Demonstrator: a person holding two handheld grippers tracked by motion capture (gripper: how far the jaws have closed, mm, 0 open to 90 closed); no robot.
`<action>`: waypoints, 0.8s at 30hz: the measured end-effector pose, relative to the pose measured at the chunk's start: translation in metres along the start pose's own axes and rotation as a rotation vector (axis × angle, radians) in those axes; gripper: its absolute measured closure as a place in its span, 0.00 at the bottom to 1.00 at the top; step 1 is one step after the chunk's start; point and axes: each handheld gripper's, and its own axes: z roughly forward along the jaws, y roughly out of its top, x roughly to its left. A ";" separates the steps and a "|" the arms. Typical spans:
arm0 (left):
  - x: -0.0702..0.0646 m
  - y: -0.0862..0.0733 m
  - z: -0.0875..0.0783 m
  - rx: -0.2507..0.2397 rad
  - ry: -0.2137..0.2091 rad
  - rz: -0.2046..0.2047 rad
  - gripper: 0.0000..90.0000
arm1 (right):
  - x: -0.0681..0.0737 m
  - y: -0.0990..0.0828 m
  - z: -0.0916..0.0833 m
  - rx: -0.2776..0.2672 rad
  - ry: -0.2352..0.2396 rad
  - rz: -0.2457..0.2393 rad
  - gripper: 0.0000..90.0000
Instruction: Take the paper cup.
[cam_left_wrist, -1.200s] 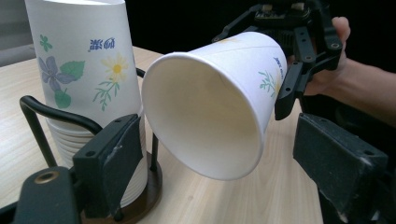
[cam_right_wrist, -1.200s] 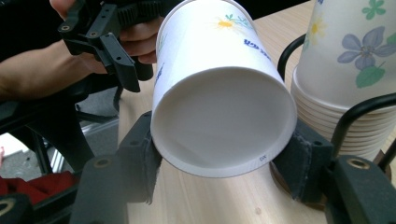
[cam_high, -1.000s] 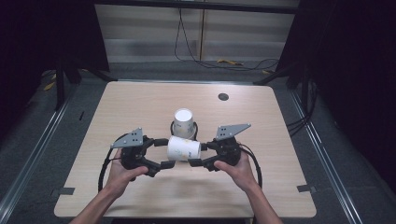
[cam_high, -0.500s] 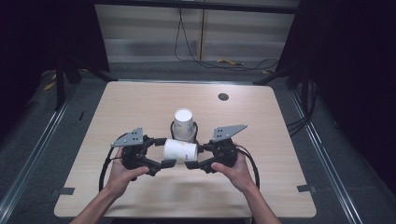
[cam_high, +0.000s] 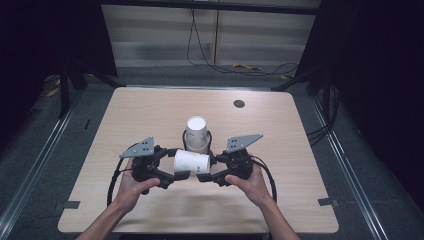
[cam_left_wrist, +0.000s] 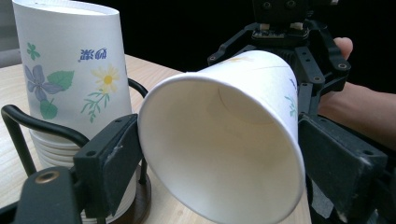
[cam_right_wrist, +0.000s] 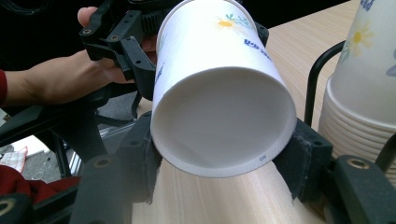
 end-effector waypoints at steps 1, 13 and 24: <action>0.000 0.000 0.000 -0.002 -0.007 -0.006 0.18 | 0.000 0.000 0.000 -0.003 0.005 0.002 0.43; 0.000 0.000 0.002 0.014 -0.025 -0.019 0.17 | 0.000 -0.001 0.001 -0.001 0.021 -0.004 0.42; 0.001 0.001 -0.001 0.017 -0.025 0.006 0.21 | -0.002 -0.003 0.004 0.018 0.024 -0.007 0.41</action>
